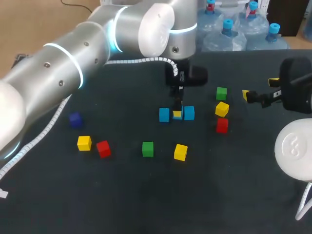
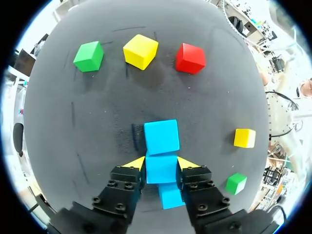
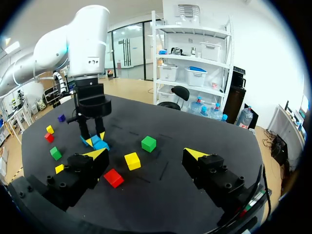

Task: Place the blue cubes, place green cubes on the blue cubes, place the yellow cubes on the green cubes, then place the red cubes on the yellow cubes, and place purple cube on the red cubes.

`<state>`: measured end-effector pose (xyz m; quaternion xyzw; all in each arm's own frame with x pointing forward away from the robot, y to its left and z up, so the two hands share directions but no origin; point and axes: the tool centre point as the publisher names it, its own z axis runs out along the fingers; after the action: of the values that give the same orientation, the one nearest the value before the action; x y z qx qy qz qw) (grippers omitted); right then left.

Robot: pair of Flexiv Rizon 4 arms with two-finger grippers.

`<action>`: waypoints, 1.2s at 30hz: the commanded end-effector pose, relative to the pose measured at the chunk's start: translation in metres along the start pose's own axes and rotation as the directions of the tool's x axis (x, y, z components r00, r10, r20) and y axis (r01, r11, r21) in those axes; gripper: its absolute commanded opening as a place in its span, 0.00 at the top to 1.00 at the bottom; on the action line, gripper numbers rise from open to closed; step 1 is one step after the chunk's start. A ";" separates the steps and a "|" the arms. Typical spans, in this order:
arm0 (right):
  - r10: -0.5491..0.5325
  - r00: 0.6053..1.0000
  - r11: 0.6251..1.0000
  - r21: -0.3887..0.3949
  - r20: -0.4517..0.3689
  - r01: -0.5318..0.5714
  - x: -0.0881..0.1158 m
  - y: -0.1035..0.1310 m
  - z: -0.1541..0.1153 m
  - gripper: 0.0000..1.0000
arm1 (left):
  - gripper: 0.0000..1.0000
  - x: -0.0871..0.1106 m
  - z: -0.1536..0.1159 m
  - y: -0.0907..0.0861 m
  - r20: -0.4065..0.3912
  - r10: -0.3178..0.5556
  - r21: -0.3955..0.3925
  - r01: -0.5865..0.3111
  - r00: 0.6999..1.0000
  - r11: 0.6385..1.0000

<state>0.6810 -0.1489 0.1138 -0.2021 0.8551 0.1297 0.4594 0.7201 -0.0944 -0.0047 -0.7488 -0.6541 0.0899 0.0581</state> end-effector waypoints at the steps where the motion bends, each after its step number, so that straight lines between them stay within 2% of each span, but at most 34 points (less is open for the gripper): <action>1: 0.000 1.000 1.000 -0.004 0.000 0.000 0.000 -0.001 -0.001 0.00 | 1.00 0.000 0.001 -0.001 -0.003 -0.012 0.004 0.012 1.000 1.000; 17: 0.000 1.000 1.000 -0.004 0.000 0.000 0.000 -0.001 -0.001 0.00 | 1.00 0.007 0.007 -0.001 0.008 -0.071 0.008 0.071 0.997 0.997; 36: 0.000 1.000 1.000 -0.004 0.000 0.000 0.000 -0.001 -0.001 0.00 | 1.00 0.008 0.010 0.001 0.026 -0.086 0.016 0.085 0.996 0.996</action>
<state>0.6810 -0.1489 0.1138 -0.2021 0.8551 0.1297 0.4594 0.7197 -0.0890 -0.0073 -0.7184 -0.6856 0.1017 0.0599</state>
